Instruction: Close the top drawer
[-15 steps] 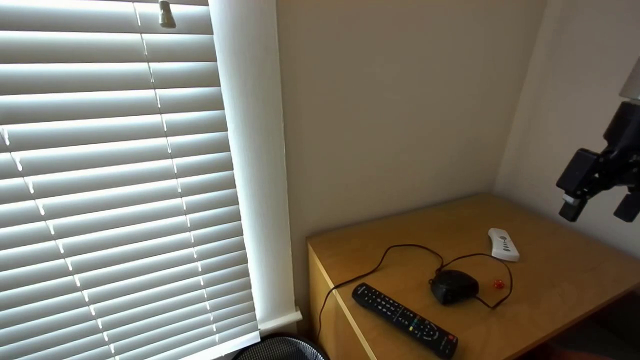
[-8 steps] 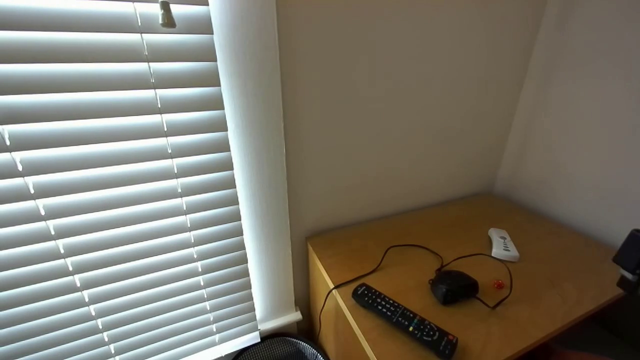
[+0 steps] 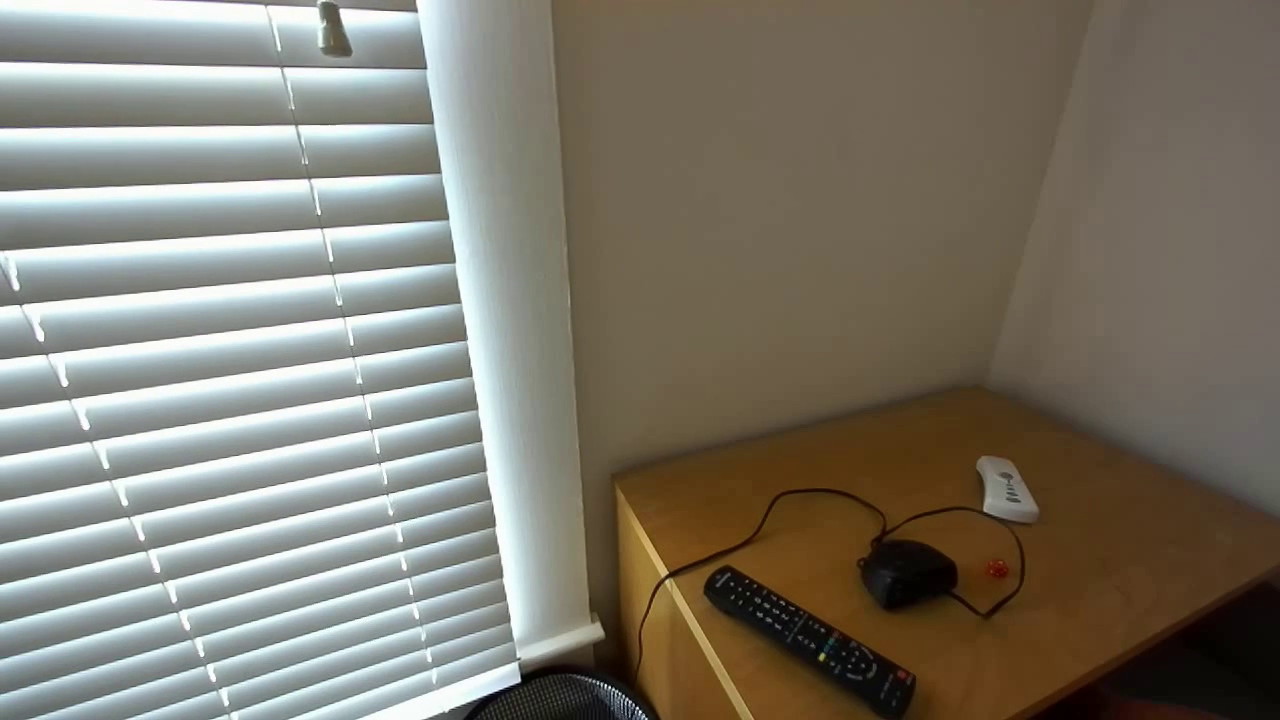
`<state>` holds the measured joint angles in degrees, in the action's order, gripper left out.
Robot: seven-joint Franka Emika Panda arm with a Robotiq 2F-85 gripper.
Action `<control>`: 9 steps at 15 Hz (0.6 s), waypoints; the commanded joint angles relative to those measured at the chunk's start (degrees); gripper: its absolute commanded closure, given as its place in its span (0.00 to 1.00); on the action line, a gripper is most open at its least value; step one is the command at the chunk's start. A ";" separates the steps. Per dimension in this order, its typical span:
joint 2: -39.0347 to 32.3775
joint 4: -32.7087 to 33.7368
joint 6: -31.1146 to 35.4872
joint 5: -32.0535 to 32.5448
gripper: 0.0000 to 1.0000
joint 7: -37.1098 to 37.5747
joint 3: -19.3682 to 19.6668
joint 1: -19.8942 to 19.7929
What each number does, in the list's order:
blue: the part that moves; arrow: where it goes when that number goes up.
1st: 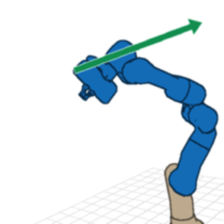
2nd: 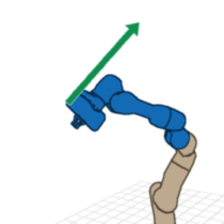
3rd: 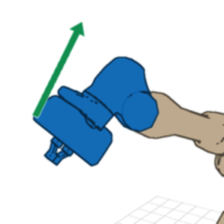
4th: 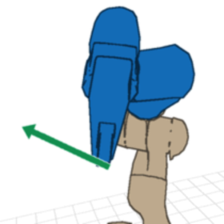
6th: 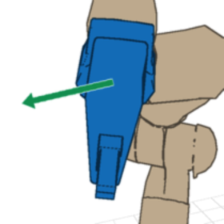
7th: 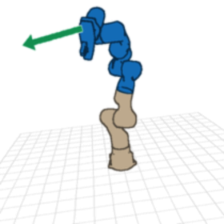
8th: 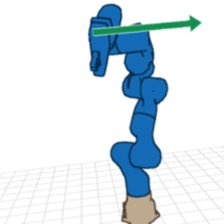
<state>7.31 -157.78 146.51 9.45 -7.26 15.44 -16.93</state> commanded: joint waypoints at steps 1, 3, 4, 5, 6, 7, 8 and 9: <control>-7.34 -0.06 5.18 5.40 0.00 0.23 3.24 -3.97; -11.86 0.19 9.25 9.51 0.00 1.74 5.30 -5.65; -7.25 -0.03 5.42 5.70 0.00 0.16 4.13 -3.83; -8.69 0.05 6.33 6.06 0.00 0.03 4.79 -4.23; -9.04 0.28 6.33 6.00 0.00 0.01 4.79 -4.17; -8.91 0.48 6.33 5.97 0.00 0.02 4.61 -3.98; -8.66 0.52 6.31 5.96 0.00 0.06 4.44 -3.78; -8.38 0.48 6.29 5.96 0.00 0.09 4.32 -3.63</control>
<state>-1.12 -157.34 152.94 15.46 -7.12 19.39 -20.94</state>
